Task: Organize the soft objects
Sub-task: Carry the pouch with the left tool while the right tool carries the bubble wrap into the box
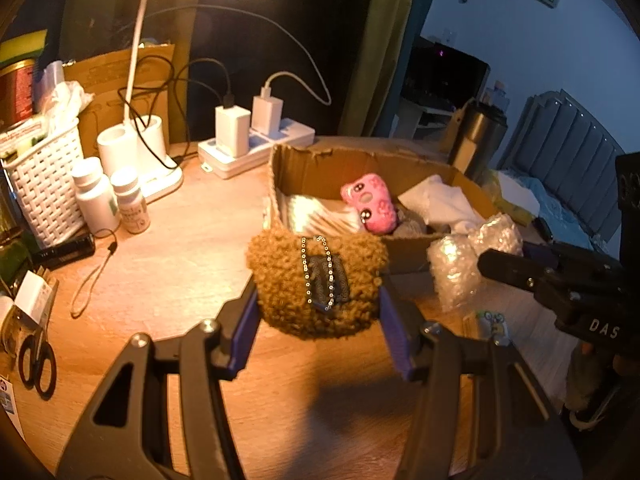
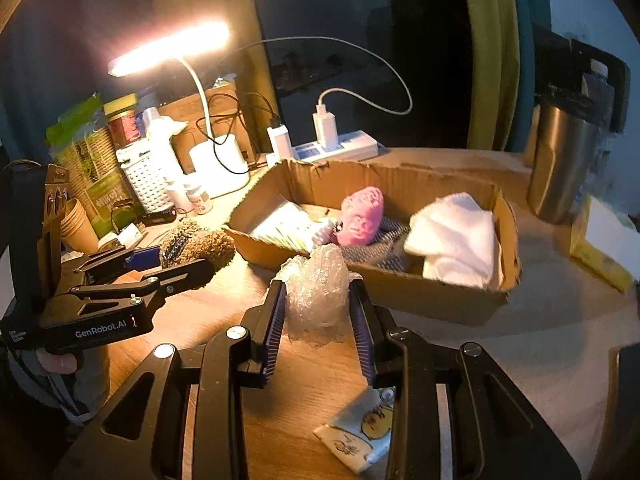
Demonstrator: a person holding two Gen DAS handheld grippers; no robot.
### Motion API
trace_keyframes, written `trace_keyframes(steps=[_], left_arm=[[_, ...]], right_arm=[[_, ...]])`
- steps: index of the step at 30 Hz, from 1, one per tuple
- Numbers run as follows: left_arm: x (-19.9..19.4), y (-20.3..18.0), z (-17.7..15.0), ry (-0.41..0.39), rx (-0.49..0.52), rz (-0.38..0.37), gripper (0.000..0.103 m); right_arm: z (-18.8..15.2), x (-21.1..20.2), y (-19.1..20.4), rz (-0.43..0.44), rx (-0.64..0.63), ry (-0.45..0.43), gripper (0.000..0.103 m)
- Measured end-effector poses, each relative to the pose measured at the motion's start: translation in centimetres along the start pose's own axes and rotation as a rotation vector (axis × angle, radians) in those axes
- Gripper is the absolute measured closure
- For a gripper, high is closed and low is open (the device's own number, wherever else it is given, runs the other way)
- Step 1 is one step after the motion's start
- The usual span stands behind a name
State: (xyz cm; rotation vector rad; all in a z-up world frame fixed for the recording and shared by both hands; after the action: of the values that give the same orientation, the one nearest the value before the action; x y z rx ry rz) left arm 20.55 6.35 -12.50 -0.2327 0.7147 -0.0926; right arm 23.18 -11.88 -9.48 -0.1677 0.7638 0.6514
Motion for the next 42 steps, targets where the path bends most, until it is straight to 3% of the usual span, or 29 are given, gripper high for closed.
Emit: trace_keyframes(steps=[20,42], left_arm=[[-0.9,3.4,1.6,-0.114,-0.053,0.022,0.047],[1.3,5.7,1.3,-0.088,-0.12,-0.015,0.047]], right_arm=[[5.2,2.7,1.2,-0.018,-0.047,-0.031,0.069],[8.9,10.9,2.7,-0.007,-0.002,0.029,0.066]])
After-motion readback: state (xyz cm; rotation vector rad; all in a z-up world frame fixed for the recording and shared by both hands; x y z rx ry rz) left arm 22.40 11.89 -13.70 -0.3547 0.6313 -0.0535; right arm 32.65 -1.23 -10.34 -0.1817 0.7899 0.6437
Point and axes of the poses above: each gripper's, at about its wrist camera, not at the fingertips, and x roughly the way its jaws point, y to its left, z to its top, the point moved 2 cm from there along x, roughly the way its jaws point, and after that the axes turned 2 degrees about -z, right-handed, at the moved point
